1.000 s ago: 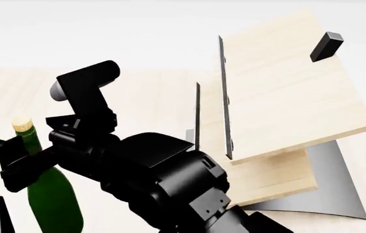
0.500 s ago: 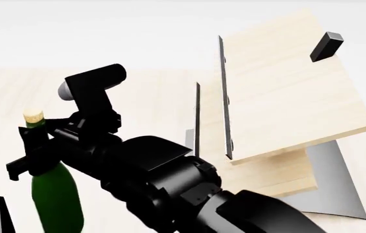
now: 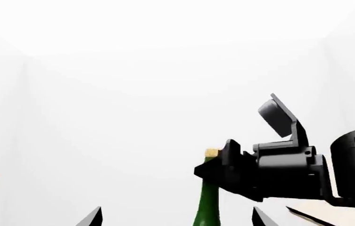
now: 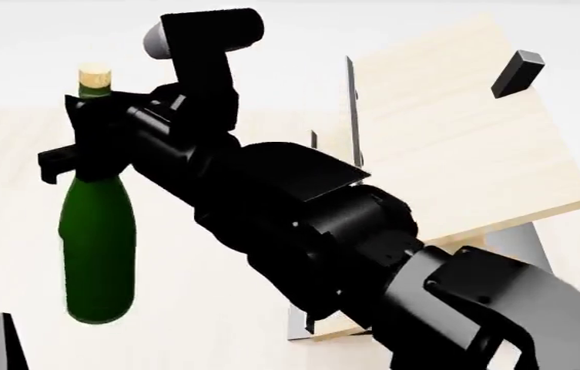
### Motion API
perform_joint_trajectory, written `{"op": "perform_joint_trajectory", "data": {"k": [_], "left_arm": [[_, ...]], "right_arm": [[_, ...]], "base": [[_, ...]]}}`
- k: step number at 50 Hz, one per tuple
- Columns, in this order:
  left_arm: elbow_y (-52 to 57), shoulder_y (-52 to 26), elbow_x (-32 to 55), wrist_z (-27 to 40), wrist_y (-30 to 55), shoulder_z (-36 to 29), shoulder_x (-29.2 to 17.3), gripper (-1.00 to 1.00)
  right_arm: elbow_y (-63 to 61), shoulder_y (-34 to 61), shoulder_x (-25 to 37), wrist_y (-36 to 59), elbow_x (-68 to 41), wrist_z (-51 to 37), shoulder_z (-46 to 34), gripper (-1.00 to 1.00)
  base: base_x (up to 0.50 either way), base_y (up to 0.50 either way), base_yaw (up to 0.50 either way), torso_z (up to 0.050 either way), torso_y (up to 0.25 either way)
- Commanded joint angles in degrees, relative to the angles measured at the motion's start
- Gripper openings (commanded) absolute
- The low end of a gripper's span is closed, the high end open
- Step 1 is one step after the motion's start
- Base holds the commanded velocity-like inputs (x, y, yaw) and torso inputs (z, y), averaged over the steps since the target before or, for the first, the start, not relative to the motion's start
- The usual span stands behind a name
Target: Put the wine bottle on the wine rack.
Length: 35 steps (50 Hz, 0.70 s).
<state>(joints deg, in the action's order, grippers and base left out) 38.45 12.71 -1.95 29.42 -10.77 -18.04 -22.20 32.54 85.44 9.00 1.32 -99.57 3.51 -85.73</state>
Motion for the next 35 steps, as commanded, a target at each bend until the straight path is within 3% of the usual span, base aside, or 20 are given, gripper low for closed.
{"op": "perform_joint_trajectory", "data": {"k": [1, 6, 15, 22, 35], "left_arm": [[-0.09, -0.06, -0.26, 0.12, 0.01, -0.38, -0.07, 1.00], [0.25, -0.06, 0.03, 0.18, 0.22, -0.23, -0.26, 1.00], [0.67, 0.06, -0.18, 0.38, 0.50, -0.29, -0.39, 1.00], [0.86, 0.02, -0.52, 0.52, 0.89, -0.51, -0.35, 1.00], [0.32, -0.13, -0.53, 0.67, 0.41, -0.78, -0.48, 1.00]], "right_arm": [[-10.99, 6.09, 10.82, -1.35, -3.30, -6.27, 7.60, -1.00], [-17.68, 8.14, 17.90, -0.79, -11.30, -10.91, 13.67, -1.00], [-14.97, 7.65, 24.85, -0.67, -24.81, -15.48, 21.53, -1.00], [-17.68, 5.01, 31.36, -3.85, -28.38, -17.00, 25.57, -1.00], [-13.93, 0.12, 37.59, -6.21, -33.08, -15.52, 29.10, -1.00]], "base": [[0.00, 0.00, 0.00, 0.000, 0.000], [0.00, 0.00, 0.00, 0.000, 0.000], [0.00, 0.00, 0.00, 0.000, 0.001], [0.00, 0.00, 0.00, 0.000, 0.000], [0.00, 0.00, 0.00, 0.000, 0.001]]}}
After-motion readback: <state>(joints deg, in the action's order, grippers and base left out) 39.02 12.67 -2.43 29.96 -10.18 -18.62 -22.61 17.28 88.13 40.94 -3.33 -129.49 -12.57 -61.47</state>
